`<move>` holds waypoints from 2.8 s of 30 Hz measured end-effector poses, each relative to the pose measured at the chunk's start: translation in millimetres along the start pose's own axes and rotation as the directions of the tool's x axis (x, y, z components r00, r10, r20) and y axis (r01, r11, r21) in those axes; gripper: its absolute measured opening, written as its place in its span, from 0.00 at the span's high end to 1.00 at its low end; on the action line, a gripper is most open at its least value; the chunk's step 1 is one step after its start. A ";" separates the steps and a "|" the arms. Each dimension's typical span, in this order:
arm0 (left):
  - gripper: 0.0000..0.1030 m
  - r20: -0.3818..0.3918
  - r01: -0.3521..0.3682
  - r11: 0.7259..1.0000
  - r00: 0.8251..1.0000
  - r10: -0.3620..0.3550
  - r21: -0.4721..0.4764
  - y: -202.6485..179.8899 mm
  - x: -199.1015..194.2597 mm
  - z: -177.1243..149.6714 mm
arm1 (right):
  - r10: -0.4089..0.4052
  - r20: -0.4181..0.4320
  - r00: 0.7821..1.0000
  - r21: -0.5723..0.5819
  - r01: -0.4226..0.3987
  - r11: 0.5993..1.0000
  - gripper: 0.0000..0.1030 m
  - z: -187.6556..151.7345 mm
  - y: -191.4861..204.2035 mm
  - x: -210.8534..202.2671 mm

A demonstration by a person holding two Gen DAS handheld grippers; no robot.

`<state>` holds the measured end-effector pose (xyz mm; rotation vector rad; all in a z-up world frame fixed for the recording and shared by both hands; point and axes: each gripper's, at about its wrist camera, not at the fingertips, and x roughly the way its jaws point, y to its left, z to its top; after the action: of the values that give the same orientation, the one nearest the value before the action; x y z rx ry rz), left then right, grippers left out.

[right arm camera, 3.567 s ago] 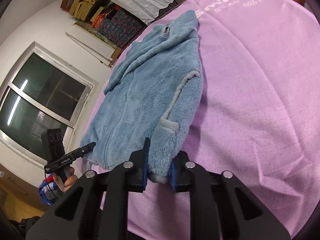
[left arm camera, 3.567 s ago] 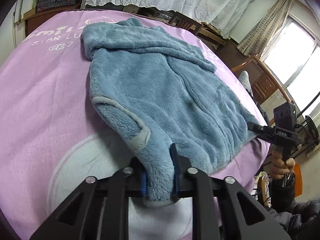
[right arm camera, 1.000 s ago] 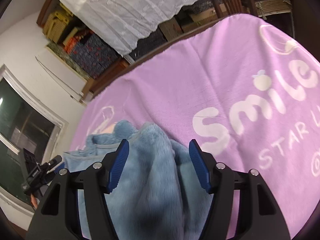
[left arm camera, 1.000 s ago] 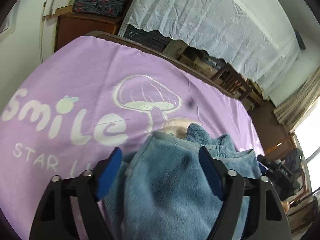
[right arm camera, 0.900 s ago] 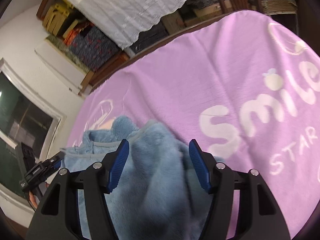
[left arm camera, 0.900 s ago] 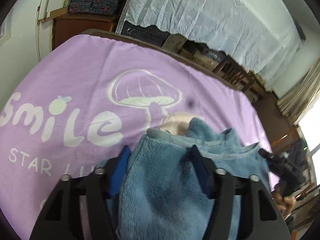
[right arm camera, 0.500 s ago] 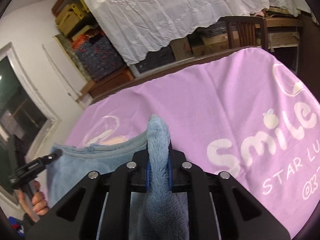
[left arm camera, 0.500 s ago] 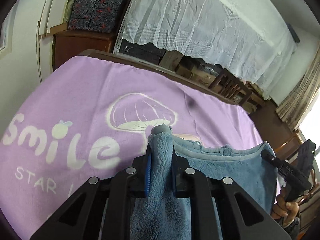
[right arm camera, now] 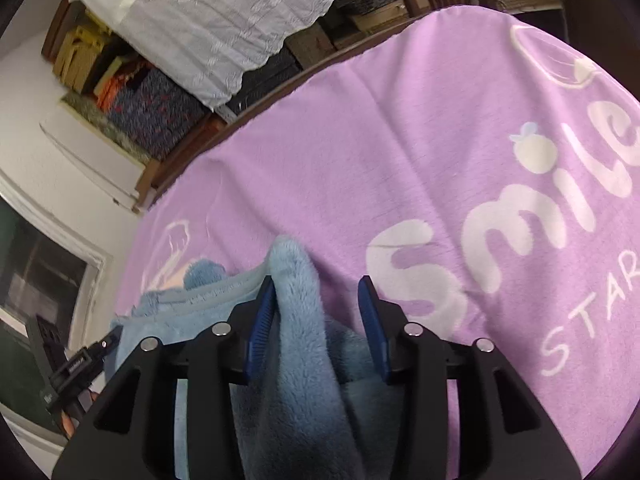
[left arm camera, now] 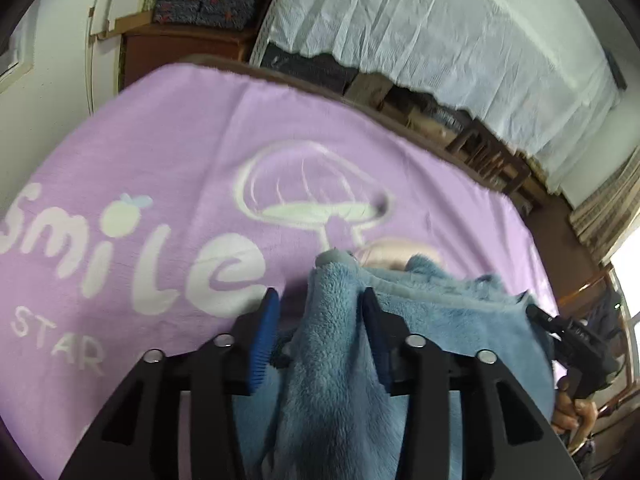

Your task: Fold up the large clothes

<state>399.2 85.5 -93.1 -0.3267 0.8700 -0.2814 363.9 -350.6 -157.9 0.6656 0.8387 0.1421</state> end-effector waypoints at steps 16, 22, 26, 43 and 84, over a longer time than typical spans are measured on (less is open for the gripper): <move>0.55 0.065 0.130 0.949 0.986 -0.154 0.287 -123.6 -71.7 -74.2 | 0.227 0.023 0.974 -0.242 -0.215 0.946 0.65 -78.8 104.0 -84.8; 0.55 -0.024 0.055 0.959 0.998 -0.050 0.278 -111.3 -36.3 -95.2 | 0.213 -0.075 0.974 -0.211 -0.225 0.951 0.65 -106.6 104.4 -69.1; 0.55 -0.096 0.034 0.960 0.995 -0.008 0.277 -101.4 -8.5 -97.5 | 0.163 -0.142 0.976 -0.186 -0.188 0.964 0.73 -112.4 94.0 -47.8; 0.67 -0.106 0.095 0.972 0.992 -0.074 0.215 -63.4 -34.5 -105.0 | 0.251 -0.152 0.956 0.082 -0.241 0.967 1.00 -104.9 7.2 -71.8; 0.29 0.062 -0.087 0.962 0.995 0.074 0.259 -111.9 -41.7 -87.0 | 0.307 0.006 0.952 0.085 -0.306 0.948 0.49 -164.9 -1.0 -148.7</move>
<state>293.4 -15.7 -72.6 -0.0519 0.7817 -0.3070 143.8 -325.5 -142.2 0.8741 0.7470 0.3921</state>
